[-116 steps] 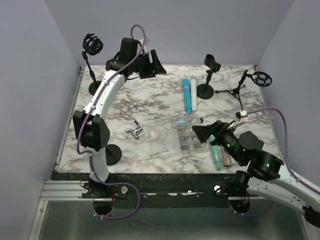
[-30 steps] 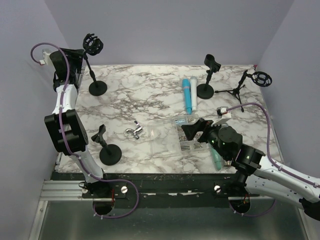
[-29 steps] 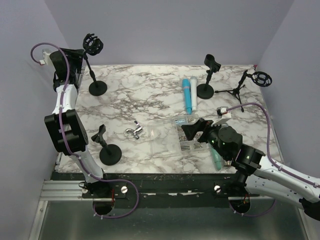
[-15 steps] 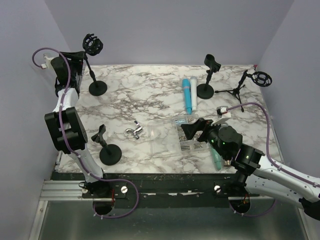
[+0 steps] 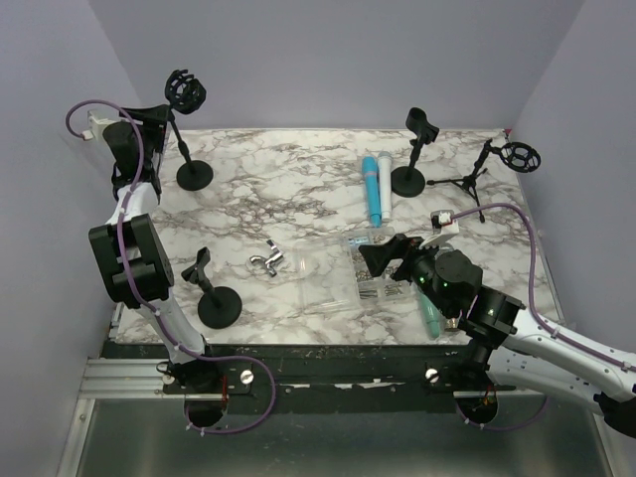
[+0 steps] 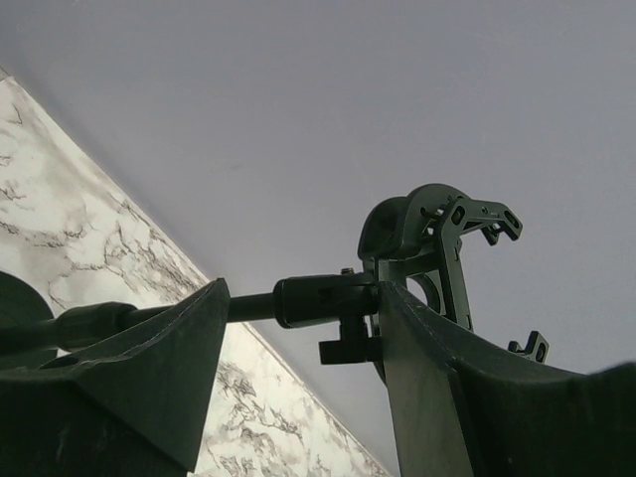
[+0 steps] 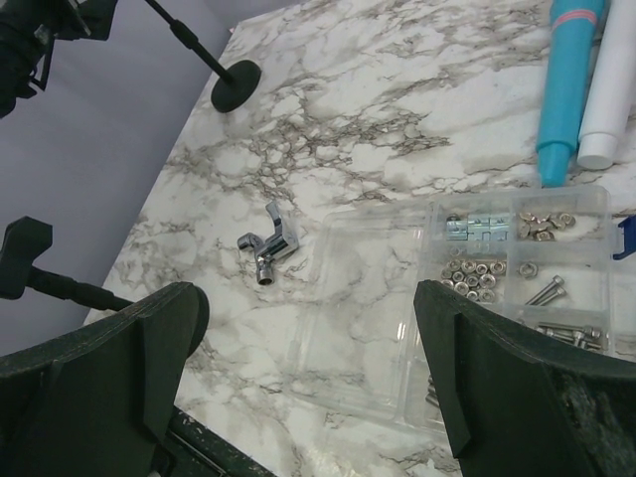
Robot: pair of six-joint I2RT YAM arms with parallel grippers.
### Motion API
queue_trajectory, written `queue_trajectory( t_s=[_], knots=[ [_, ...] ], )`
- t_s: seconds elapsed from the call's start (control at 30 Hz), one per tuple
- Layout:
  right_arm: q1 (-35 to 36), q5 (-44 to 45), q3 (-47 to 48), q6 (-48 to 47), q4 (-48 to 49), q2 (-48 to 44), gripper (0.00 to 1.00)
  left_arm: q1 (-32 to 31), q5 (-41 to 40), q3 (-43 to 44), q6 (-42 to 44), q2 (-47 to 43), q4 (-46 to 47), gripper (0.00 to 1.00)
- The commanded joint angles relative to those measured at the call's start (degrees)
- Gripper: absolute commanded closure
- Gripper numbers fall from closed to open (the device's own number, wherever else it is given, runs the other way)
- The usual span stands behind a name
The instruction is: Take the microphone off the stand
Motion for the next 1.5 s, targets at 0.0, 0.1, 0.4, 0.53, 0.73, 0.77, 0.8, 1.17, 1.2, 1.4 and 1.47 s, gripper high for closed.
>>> queue_trajectory(
  t_s=[0.0,0.1,0.4,0.53,0.73,0.77,0.8,1.17,1.2,1.4,1.47],
  knots=[
    [-0.18,1.05,-0.68,-0.45,1.90,0.57,0.00,0.73,0.92,-4.98,4.62,3.68,-10.07,0.39],
    [-0.19,1.00,-0.63,-0.58,1.93,0.60,0.00,0.80,0.32,-6.22,5.57,3.84,-10.46,0.39],
    [-0.16,0.86,-1.24,-0.28,1.93,0.59,0.00,1.01,-1.52,-7.36,8.29,2.31,-13.84,0.39],
    [-0.14,0.49,-1.19,-0.30,3.63,0.78,0.00,0.79,-2.01,-7.23,9.44,1.98,-14.87,0.42],
    [-0.17,0.86,-1.34,-0.33,3.19,-0.26,0.00,-0.22,-6.71,-3.79,15.34,1.81,-22.41,0.43],
    [-0.17,0.94,-1.34,-0.29,3.11,-0.38,0.00,-0.45,-7.53,-3.13,16.28,1.89,-23.37,0.43],
    [-0.15,1.07,-1.34,-0.40,3.10,-0.45,0.00,-0.67,-8.17,-2.73,17.35,1.97,-24.32,0.43],
    [-0.15,0.64,-1.07,-0.10,3.36,0.08,0.00,-2.37,-12.93,1.66,24.21,2.83,-32.70,0.46],
    [-0.16,0.65,-1.15,-0.23,3.35,0.03,0.00,-2.37,-13.32,2.20,24.86,2.98,-33.63,0.46],
    [-0.17,1.17,-1.39,-0.32,3.10,-1.22,0.00,-2.83,-14.59,5.73,28.77,4.45,-38.59,0.46],
    [-0.20,1.23,-1.40,-0.33,3.11,-1.30,0.00,-3.36,-15.09,7.63,30.61,5.20,-40.82,0.47]
  ],
)
